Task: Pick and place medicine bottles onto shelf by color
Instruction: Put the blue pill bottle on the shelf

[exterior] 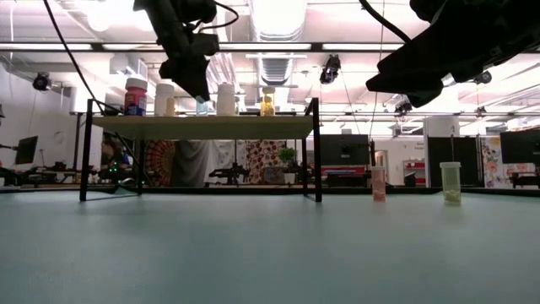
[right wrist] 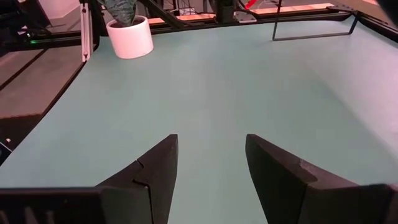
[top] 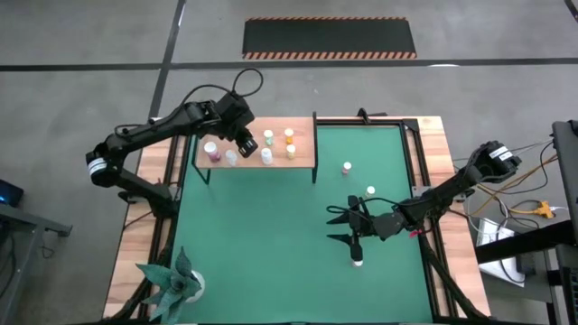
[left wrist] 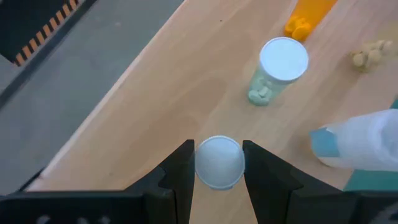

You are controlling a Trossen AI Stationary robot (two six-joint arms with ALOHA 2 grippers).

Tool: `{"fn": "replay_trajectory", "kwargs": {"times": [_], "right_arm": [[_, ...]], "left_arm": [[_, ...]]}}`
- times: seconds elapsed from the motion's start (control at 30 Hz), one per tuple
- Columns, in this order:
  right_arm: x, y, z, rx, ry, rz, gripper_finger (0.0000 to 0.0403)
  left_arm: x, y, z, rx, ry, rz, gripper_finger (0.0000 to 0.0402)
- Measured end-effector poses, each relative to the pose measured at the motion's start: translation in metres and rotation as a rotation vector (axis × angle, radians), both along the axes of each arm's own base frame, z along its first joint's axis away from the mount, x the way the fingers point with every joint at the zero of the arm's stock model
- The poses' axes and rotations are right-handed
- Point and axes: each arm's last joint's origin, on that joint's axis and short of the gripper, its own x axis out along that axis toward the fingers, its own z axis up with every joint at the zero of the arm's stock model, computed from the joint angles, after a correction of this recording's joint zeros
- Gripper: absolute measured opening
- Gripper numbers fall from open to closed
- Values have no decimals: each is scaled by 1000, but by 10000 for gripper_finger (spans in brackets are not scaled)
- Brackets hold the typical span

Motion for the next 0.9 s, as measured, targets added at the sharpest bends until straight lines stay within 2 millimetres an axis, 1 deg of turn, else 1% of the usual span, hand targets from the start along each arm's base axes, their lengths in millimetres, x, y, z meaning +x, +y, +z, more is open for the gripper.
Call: {"fn": "replay_trajectory", "kwargs": {"times": [0.2, 0.9], "right_arm": [[0, 0, 0, 8, 0, -3, 178], [0, 0, 0, 8, 0, -3, 178]], "left_arm": [[1, 1, 0, 24, 2, -6, 105], [1, 1, 0, 20, 0, -2, 106]]}}
